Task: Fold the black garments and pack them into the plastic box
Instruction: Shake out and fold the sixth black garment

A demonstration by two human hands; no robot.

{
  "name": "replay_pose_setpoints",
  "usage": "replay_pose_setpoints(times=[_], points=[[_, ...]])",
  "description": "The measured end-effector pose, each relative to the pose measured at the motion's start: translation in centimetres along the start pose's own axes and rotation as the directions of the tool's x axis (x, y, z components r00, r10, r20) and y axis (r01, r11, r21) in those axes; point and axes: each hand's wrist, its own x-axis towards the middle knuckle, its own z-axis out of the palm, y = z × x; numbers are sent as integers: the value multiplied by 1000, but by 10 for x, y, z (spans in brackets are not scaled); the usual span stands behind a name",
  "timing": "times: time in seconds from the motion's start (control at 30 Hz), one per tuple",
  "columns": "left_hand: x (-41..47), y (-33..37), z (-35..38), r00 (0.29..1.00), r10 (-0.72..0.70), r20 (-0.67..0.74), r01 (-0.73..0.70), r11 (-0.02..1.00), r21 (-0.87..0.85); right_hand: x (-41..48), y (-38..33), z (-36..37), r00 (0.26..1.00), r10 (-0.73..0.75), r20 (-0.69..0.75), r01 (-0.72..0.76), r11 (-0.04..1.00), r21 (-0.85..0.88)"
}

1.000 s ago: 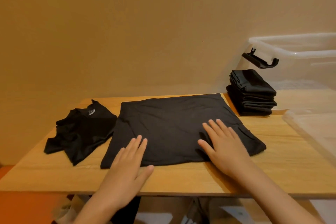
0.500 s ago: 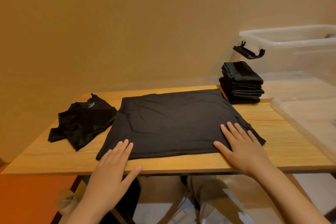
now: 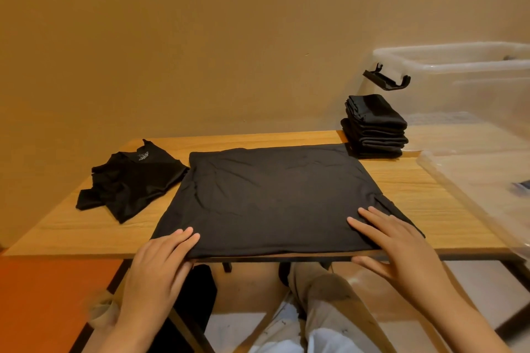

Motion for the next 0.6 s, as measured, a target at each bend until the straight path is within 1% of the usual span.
replay_pose_setpoints(times=[0.1,0.17,0.27,0.33,0.4,0.43,0.47,0.53,0.57,0.6], points=[[-4,-4,-1,1000,20,-16,-21,999,-29,-11,5,7,989,-67,-134,69,998,7],[-6,-7,-3,997,49,-51,-51,998,-38,-16,9,11,979,-74,-190,80,996,27],[-7,-9,-9,980,101,-169,-112,992,-57,-22,12,13,964,-87,-249,106,992,63],[-5,-7,-18,968,135,-214,-147,988,-43,-22,11,8,963,-69,-261,105,986,126],[-1,-7,-25,959,143,-244,-156,987,-35,-19,10,-3,956,6,-294,53,980,194],[2,-7,-30,959,117,-257,-140,987,-72,-16,8,-13,953,53,-298,18,973,231],[5,-4,-36,956,51,-290,-96,985,-143,-12,6,-21,949,94,-300,-3,957,290],[15,2,-46,929,-114,-351,-4,948,-318,1,5,-40,926,172,-335,-15,906,424],[22,6,-52,912,-162,-378,11,928,-372,9,2,-51,904,201,-376,-4,887,462],[29,9,-58,894,-163,-418,-4,929,-371,16,0,-62,879,213,-426,16,881,474]])
